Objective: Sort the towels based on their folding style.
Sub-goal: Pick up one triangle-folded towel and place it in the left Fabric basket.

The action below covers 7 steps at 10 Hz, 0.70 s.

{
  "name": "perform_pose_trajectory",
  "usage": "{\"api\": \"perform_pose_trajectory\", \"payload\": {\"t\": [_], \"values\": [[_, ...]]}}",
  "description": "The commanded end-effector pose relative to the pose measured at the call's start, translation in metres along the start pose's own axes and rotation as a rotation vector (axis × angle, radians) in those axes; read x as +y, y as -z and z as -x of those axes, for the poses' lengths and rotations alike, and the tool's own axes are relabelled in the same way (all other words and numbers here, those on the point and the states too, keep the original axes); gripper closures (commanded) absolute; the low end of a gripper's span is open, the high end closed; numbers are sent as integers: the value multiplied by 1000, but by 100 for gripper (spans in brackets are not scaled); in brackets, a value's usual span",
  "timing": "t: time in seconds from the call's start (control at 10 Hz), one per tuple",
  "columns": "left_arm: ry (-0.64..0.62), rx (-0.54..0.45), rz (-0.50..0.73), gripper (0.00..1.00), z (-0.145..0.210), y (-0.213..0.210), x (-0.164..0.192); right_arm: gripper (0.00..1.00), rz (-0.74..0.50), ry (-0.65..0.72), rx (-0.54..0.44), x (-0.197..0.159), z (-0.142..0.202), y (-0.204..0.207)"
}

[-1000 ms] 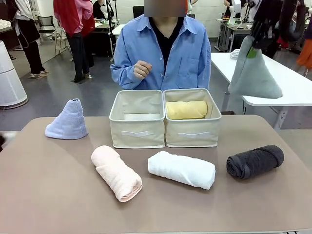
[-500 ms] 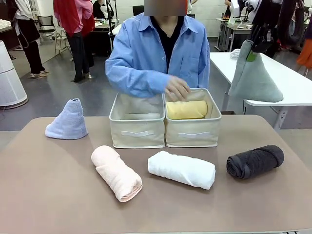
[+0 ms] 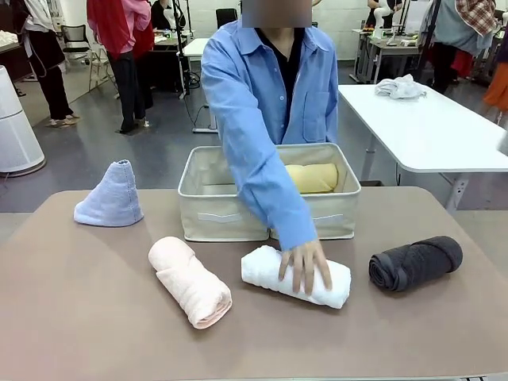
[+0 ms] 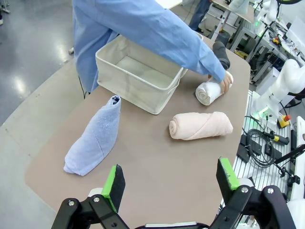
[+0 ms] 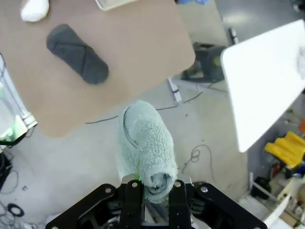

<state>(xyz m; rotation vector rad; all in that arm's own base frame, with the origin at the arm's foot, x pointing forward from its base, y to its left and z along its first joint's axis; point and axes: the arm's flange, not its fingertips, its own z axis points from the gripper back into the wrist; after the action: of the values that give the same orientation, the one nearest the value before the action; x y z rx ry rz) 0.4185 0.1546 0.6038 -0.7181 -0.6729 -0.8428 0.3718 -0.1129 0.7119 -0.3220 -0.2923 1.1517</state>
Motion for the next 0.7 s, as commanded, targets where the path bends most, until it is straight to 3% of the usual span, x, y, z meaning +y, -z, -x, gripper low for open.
{"api": "perform_pose_trajectory", "payload": {"t": [0.0,0.6], "values": [[3,-11,-2,0,-1,2,-1,82,12,38,-13,9,-3,16],[3,-11,-2,0,-1,2,-1,82,18,50,-21,6,-1,18]]}}
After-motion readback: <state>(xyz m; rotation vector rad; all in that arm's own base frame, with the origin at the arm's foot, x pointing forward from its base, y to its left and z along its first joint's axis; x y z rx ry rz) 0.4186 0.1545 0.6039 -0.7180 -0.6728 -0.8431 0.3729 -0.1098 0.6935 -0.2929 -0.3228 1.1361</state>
